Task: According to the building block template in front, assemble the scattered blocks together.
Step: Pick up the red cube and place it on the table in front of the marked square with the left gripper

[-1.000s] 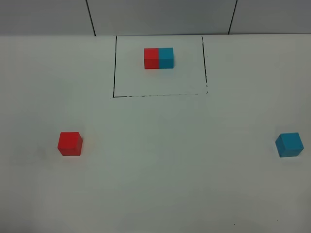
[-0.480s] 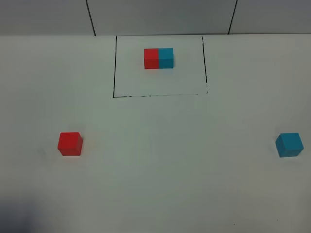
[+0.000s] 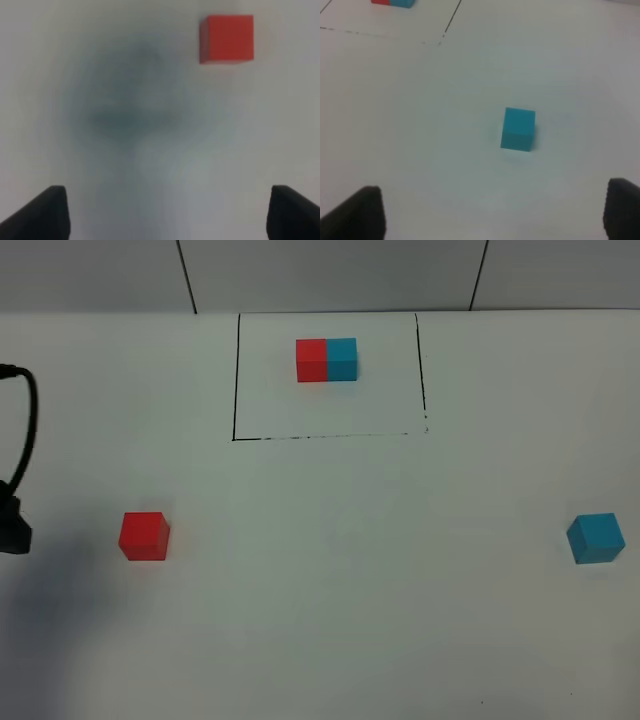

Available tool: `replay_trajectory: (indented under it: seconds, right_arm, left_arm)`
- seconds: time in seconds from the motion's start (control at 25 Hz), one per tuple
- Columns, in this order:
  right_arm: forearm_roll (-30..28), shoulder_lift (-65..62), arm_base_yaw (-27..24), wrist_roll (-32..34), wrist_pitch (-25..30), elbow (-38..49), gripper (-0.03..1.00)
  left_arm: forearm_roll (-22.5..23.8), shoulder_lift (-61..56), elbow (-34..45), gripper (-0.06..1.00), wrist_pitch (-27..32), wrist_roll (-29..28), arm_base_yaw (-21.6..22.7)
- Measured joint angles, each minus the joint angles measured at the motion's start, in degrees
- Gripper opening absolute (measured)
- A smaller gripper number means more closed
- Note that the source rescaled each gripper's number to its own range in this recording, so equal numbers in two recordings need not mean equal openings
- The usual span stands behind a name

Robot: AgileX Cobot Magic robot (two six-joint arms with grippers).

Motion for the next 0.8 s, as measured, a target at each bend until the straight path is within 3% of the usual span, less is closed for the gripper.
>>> replay_trajectory:
  seconds: [0.48, 0.8]
  right_arm:
    - [0.0, 0.0, 0.0, 0.0, 0.0, 0.0, 0.90]
    - [0.0, 0.0, 0.0, 0.0, 0.0, 0.0, 0.90]
  left_arm:
    - [3.8, 19.9, -4.2, 0.84, -10.3, -12.1, -14.0]
    - [6.0, 29.8, -9.9, 0.84, -10.7, -16.7, -17.6]
